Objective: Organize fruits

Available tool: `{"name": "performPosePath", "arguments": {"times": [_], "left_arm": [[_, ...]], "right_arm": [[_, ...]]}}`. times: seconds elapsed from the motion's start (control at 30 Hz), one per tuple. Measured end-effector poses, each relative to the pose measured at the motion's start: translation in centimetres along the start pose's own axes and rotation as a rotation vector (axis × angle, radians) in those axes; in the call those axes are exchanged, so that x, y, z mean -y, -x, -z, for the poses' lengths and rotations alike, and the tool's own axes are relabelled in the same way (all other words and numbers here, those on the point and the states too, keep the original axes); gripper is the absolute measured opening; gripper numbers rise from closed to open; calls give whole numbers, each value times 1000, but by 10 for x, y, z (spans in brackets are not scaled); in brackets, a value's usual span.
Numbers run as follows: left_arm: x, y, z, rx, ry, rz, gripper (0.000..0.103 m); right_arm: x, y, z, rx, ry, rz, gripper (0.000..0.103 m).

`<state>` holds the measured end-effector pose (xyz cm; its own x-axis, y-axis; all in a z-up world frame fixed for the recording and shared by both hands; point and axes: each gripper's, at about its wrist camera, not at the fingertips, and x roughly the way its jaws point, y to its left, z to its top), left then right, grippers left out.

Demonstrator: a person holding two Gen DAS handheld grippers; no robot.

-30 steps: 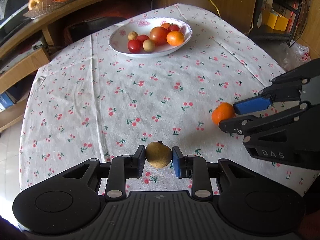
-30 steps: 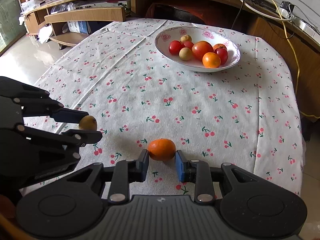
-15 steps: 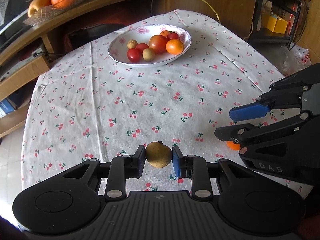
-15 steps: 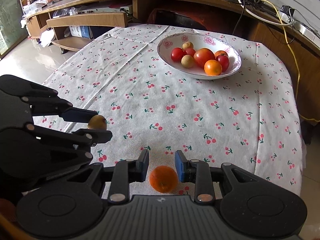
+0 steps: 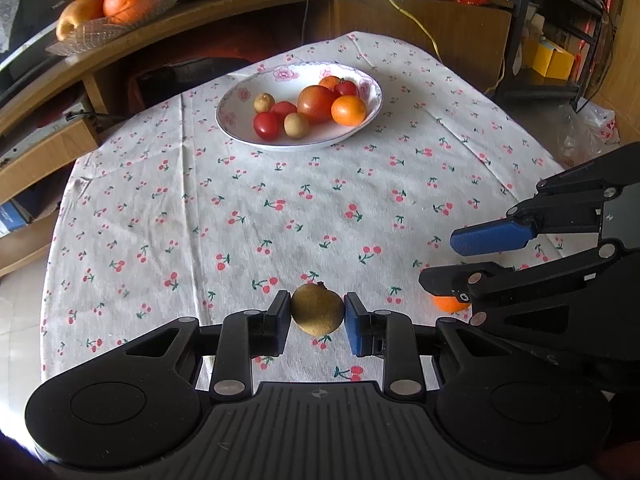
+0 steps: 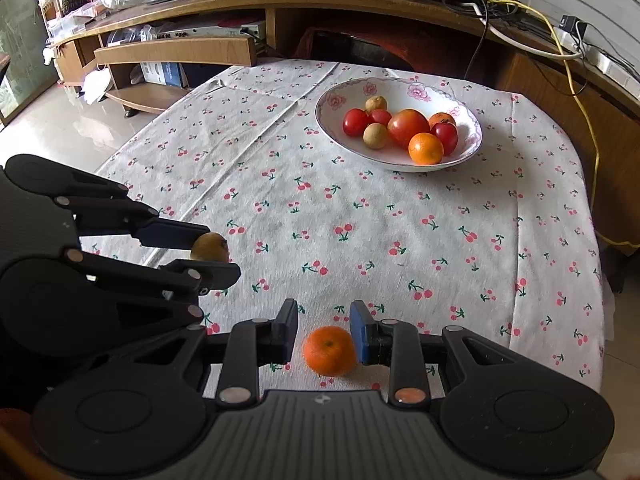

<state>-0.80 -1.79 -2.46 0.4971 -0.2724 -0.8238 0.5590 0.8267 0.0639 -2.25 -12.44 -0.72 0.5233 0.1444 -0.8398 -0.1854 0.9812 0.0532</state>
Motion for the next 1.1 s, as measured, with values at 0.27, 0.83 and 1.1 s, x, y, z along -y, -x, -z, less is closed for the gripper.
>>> {"name": "performPosePath", "arguments": {"times": [0.27, 0.83, 1.1], "left_arm": [[-2, 2, -4, 8, 19, 5, 36], [-5, 1, -29, 49, 24, -7, 35], [-5, 0, -46, 77, 18, -5, 35]], "right_arm": [[2, 2, -4, 12, -5, 3, 30], [12, 6, -23, 53, -40, 35, 29], [16, 3, -35, 69, -52, 33, 17]]}}
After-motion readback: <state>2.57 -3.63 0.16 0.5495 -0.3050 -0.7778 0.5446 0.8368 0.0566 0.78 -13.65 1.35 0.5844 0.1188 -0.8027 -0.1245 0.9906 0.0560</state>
